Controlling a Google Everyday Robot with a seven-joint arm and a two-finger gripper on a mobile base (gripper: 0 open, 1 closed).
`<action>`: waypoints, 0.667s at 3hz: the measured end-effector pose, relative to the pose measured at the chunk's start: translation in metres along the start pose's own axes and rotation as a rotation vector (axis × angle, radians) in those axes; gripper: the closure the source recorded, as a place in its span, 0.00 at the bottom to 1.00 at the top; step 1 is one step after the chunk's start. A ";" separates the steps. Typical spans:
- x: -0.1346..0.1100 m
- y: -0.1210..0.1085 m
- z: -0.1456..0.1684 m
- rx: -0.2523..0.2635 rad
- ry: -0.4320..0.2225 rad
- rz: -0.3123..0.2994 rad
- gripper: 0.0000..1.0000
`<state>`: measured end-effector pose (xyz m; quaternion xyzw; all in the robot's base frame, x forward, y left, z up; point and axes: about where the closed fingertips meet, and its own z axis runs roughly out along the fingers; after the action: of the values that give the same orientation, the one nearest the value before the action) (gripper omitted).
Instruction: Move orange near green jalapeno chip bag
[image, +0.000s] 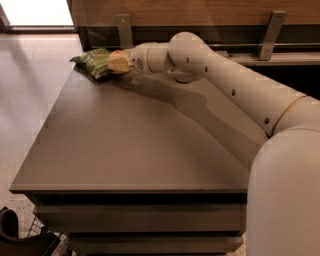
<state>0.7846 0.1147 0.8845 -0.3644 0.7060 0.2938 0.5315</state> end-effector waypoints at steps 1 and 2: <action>0.046 0.001 -0.003 0.049 0.065 0.059 1.00; 0.055 0.002 -0.005 0.058 0.082 0.073 0.98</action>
Offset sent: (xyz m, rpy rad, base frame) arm -0.0238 -0.0295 -0.0900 -0.0658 0.1541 -0.1232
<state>0.7712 0.1007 0.8330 -0.3344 0.7483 0.2772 0.5014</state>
